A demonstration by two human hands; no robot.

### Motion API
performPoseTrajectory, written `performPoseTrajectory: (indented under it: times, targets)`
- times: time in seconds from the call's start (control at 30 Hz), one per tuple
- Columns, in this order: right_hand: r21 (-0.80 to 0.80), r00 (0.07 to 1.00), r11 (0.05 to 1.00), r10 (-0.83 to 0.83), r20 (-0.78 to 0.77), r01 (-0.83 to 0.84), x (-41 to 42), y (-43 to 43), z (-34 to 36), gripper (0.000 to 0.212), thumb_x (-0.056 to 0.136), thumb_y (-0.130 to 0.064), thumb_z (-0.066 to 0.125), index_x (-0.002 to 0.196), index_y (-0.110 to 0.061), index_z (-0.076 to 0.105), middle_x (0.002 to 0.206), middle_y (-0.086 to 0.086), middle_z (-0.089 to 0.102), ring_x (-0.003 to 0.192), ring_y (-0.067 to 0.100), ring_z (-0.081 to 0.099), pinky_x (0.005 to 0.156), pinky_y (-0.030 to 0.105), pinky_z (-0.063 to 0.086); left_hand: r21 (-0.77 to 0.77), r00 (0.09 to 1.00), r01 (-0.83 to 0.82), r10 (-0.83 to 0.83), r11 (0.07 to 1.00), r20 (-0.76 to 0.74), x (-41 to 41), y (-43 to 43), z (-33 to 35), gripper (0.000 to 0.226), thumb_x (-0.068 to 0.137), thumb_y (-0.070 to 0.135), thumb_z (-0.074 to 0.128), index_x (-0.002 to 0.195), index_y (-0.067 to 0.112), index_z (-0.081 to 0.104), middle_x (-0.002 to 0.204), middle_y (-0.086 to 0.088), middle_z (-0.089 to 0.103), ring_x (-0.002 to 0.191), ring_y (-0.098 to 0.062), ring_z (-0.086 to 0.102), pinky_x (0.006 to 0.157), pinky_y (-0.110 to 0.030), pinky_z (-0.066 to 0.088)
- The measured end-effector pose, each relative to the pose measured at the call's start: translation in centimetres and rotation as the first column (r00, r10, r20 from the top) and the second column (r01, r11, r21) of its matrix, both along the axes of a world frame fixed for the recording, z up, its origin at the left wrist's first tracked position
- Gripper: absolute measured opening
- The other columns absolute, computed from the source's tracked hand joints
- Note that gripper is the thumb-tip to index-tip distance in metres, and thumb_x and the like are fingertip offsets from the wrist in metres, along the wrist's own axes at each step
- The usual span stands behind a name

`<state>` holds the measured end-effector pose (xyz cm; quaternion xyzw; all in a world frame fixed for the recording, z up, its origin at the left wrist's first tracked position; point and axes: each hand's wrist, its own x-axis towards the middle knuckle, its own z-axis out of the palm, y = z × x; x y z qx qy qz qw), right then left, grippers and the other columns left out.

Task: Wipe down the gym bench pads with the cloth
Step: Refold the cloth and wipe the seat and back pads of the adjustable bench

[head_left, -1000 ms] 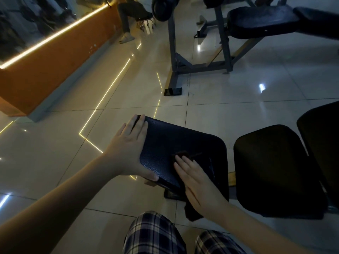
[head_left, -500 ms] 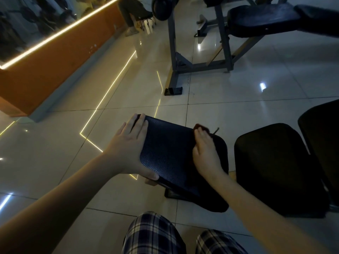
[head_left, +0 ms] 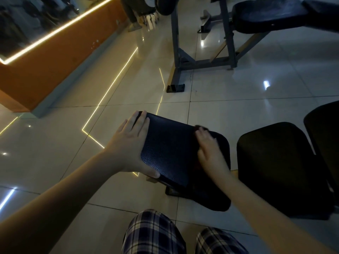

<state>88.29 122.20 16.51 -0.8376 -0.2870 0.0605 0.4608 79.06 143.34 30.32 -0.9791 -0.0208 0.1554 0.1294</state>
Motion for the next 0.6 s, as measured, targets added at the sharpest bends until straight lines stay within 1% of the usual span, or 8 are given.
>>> performPoseTrajectory:
  times: [0.13,0.17,0.23,0.33,0.4,0.47,0.53,0.6]
  targets:
    - [-0.054,0.959,0.977,-0.215,-0.183,0.208,4.1,-0.2,-0.8,0.054,0.094,-0.008,0.034,0.148,-0.005,0.034,0.155,0.012,0.031,0.145,0.030,0.024,0.120,0.047,0.018,0.003,1.000,-0.006,0.006,1.000,-0.014,0.0,-0.1,0.3,0.164,0.025,0.107,0.007,0.150,0.007,-0.027,0.156,-0.007,-0.039,0.143,-0.022,-0.037,0.111,-0.033,-0.019]
    - [-0.061,0.946,0.968,-0.250,-0.204,0.243,4.0,0.1,-0.8,0.055,0.093,-0.009,0.033,0.147,-0.003,0.036,0.154,0.015,0.033,0.144,0.031,0.026,0.119,0.048,0.020,0.003,1.000,-0.009,0.009,1.000,-0.015,0.0,-0.2,0.3,0.164,0.025,0.107,0.008,0.150,0.007,-0.027,0.156,-0.007,-0.038,0.143,-0.023,-0.036,0.111,-0.033,-0.019]
    - [-0.095,0.934,0.955,-0.296,-0.200,0.282,2.7,1.1,0.0,0.057,0.094,-0.005,0.036,0.151,-0.004,0.029,0.158,0.015,0.025,0.147,0.028,0.018,0.122,0.044,0.014,0.004,1.000,-0.013,0.013,1.000,-0.019,0.1,-0.3,0.4,0.165,0.023,0.108,0.007,0.150,0.007,-0.026,0.156,-0.007,-0.038,0.143,-0.023,-0.036,0.111,-0.033,-0.018]
    - [-0.019,0.978,0.982,-0.187,-0.094,0.186,-2.3,3.4,2.6,0.063,0.095,-0.001,0.041,0.153,-0.010,0.019,0.162,0.005,0.011,0.150,0.018,0.004,0.123,0.037,0.003,0.006,0.999,-0.021,0.021,1.000,-0.034,0.1,-0.5,0.4,0.168,0.019,0.108,0.003,0.150,0.007,-0.026,0.156,-0.007,-0.038,0.143,-0.024,-0.035,0.111,-0.033,-0.017]
    - [0.028,0.999,0.999,-0.042,0.027,0.041,-6.3,4.7,4.6,0.065,0.096,-0.004,0.043,0.154,-0.015,0.014,0.161,-0.004,0.004,0.149,0.011,-0.003,0.122,0.032,-0.005,-0.005,0.999,-0.027,0.027,1.000,-0.038,0.1,-0.6,0.4,0.169,0.021,0.109,0.010,0.151,0.007,-0.025,0.156,-0.008,-0.037,0.144,-0.024,-0.034,0.111,-0.032,-0.017]
    - [0.031,0.990,0.996,0.084,0.115,-0.088,-8.4,5.2,5.4,0.064,0.098,-0.008,0.043,0.154,-0.015,0.012,0.160,-0.005,0.000,0.145,0.005,-0.011,0.117,0.026,-0.015,0.000,0.999,-0.028,0.028,1.000,-0.042,0.0,-0.7,0.6,0.165,0.026,0.106,0.016,0.151,0.007,-0.024,0.157,-0.008,-0.036,0.145,-0.023,-0.032,0.110,-0.031,-0.018]
    - [0.016,0.974,0.984,0.174,0.144,-0.178,-7.8,4.6,5.3,0.063,0.098,-0.007,0.044,0.153,-0.014,0.014,0.161,-0.004,0.002,0.142,0.002,-0.012,0.113,0.020,-0.017,-0.009,0.998,-0.030,0.029,1.000,-0.049,0.0,-0.7,0.6,0.169,0.019,0.108,0.007,0.151,0.007,-0.024,0.157,-0.007,-0.037,0.145,-0.023,-0.032,0.110,-0.031,-0.018]
    - [0.003,0.966,0.975,0.220,0.135,-0.222,-6.0,3.7,4.8,0.065,0.095,-0.002,0.045,0.153,-0.014,0.018,0.160,-0.004,0.006,0.143,0.002,-0.008,0.115,0.022,-0.014,-0.008,0.999,-0.032,0.032,0.999,-0.041,0.0,-0.7,0.5,0.168,0.018,0.108,-0.001,0.150,0.008,-0.026,0.156,-0.006,-0.038,0.144,-0.023,-0.033,0.110,-0.031,-0.019]
